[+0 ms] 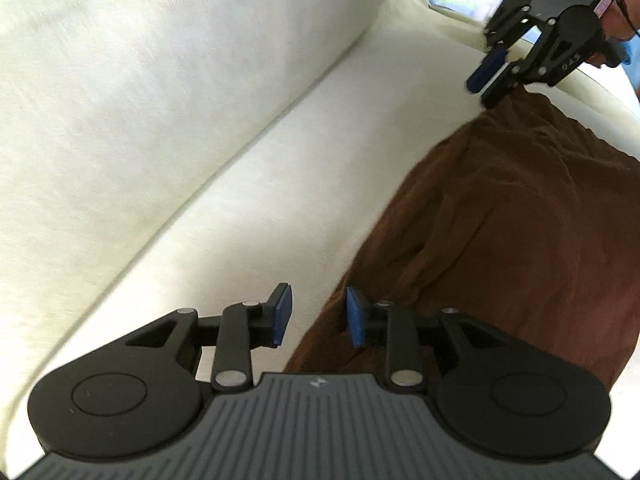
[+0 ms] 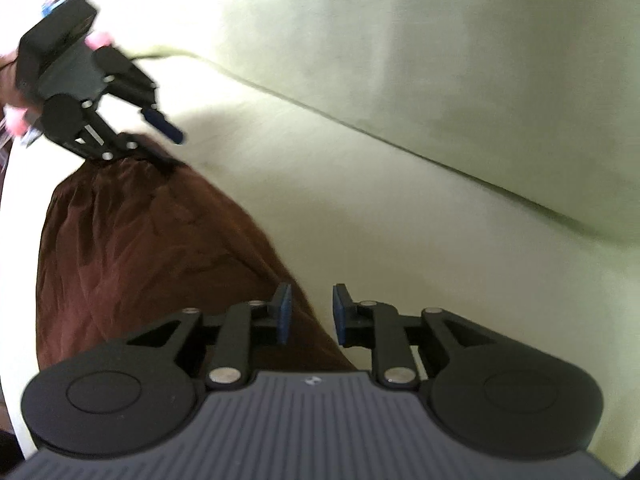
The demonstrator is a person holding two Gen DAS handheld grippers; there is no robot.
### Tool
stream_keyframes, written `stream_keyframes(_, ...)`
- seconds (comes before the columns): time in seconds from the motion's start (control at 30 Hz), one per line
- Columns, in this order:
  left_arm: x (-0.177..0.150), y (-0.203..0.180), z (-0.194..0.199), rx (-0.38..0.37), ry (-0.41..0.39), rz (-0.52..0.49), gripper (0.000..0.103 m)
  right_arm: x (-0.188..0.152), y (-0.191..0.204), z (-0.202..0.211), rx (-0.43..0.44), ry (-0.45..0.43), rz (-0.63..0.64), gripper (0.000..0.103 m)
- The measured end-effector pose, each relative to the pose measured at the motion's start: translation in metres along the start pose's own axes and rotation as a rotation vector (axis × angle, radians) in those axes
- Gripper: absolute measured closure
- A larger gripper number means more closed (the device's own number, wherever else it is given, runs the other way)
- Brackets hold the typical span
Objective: Fold clothes
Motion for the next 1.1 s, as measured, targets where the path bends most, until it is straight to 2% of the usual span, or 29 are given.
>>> stream_keyframes(0.1,0.024,-0.03,-0.005,-0.065,-0.05,-0.031,0.068,-0.014,-0.016,0.023,-0.053,0.002,-0.05,0.083)
stream_keyframes(0.23,0.055,-0.084,-0.039,-0.204,-0.086,-0.085,0.068,-0.037,-0.037,0.035,-0.093,0.04,-0.109,0.082)
stream_keyframes(0.3,0.059,-0.098,-0.058,-0.241,-0.078,-0.104,0.068,-0.044,-0.046,0.038,-0.103,0.046,-0.136,0.082)
stream_keyframes(0.37,0.051,-0.099,-0.068,-0.254,-0.06,-0.088,0.068,-0.051,-0.058,0.038,-0.112,0.051,-0.17,0.082)
stream_keyframes(0.47,0.044,-0.079,-0.067,-0.239,-0.046,-0.031,0.063,-0.059,-0.068,0.037,-0.122,0.058,-0.186,0.079)
stream_keyframes(0.53,0.04,-0.064,-0.056,-0.233,-0.043,-0.003,0.063,-0.065,-0.075,0.037,-0.137,0.066,-0.19,0.079)
stream_keyframes(0.63,0.042,-0.063,-0.04,-0.212,-0.04,-0.009,0.065,-0.072,-0.084,0.047,-0.152,0.061,-0.244,0.079)
stream_keyframes(0.77,0.041,-0.063,-0.015,-0.185,-0.047,0.022,0.064,-0.07,-0.08,0.054,-0.063,0.018,-0.296,0.075)
stream_keyframes(0.83,0.046,-0.073,-0.018,-0.156,-0.042,0.039,0.064,-0.071,-0.08,0.05,-0.03,0.015,-0.295,0.073)
stream_keyframes(1.0,0.036,-0.088,0.003,-0.075,-0.038,0.11,0.064,-0.074,-0.086,0.026,0.063,0.054,-0.337,0.069)
stream_keyframes(1.1,0.03,-0.103,0.017,0.011,-0.041,0.2,0.063,-0.074,-0.091,0.026,0.12,0.082,-0.373,0.072)
Point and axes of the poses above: each gripper's, at about its wrist camera, not at the fingertips, and z roughly against the way its jaws point, y to its left, x to its top, the point moved 8 cm from there along -z, roughly the way its jaws point, and after that the axes turned 10 degrees about -y, right-handed, at the moved point
